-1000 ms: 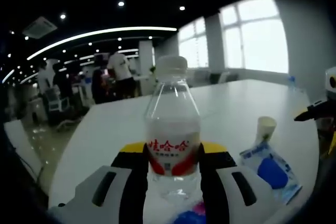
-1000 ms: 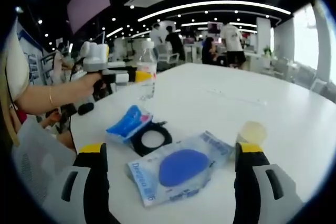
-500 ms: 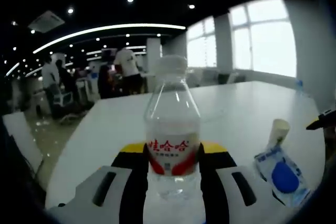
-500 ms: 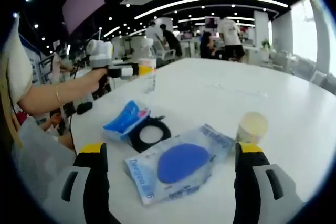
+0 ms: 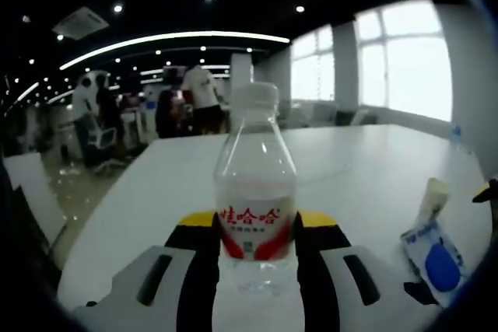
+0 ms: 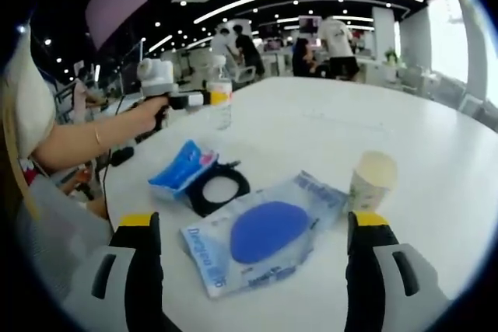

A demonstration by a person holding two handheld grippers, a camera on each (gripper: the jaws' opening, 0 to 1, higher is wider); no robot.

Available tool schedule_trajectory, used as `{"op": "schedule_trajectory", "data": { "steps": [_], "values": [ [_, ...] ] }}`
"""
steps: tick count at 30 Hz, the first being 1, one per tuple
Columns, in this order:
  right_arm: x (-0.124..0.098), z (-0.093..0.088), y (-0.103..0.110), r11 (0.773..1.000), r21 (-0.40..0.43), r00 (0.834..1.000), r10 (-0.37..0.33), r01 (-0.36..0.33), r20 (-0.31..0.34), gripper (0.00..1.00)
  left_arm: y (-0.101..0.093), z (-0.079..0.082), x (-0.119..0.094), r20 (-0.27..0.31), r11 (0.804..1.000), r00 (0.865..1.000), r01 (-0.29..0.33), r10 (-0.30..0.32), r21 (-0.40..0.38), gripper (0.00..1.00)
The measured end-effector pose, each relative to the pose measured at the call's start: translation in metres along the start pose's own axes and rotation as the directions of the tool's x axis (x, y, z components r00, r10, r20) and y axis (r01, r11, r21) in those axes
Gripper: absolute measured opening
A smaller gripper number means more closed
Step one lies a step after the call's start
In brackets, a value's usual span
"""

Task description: Arrange the tabletop items into an orderly group along one side of the table until the central work area is clear of visible clutter.

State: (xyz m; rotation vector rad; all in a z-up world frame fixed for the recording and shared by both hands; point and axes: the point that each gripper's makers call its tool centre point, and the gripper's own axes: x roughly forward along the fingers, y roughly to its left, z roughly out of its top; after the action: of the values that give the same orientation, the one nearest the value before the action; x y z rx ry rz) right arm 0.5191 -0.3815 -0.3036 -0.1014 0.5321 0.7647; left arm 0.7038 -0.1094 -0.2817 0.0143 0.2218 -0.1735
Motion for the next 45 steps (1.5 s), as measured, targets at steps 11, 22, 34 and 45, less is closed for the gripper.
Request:
{"op": "schedule_trajectory", "data": {
  "steps": [11,22,34,45],
  "values": [
    [0.004,-0.013,0.000,1.000,0.015,0.999,0.005,-0.004,-0.042,0.99,0.020,-0.012,0.013,-0.009,0.999,0.999,-0.045,0.045,0.019,0.35],
    [0.004,-0.021,-0.002,1.000,0.016,0.998,-0.007,0.009,-0.070,0.99,0.031,-0.015,0.032,0.002,0.997,0.997,-0.079,0.079,-0.021,0.35],
    [0.005,-0.028,-0.004,1.000,0.018,0.995,-0.006,0.007,-0.097,0.99,0.037,-0.020,0.042,0.030,0.993,0.993,-0.113,0.114,-0.024,0.35],
    [0.004,-0.035,-0.006,1.000,0.018,0.990,-0.014,0.017,-0.139,0.98,0.034,-0.022,0.035,0.024,0.990,0.990,-0.139,0.140,-0.026,0.35]
  ]
}}
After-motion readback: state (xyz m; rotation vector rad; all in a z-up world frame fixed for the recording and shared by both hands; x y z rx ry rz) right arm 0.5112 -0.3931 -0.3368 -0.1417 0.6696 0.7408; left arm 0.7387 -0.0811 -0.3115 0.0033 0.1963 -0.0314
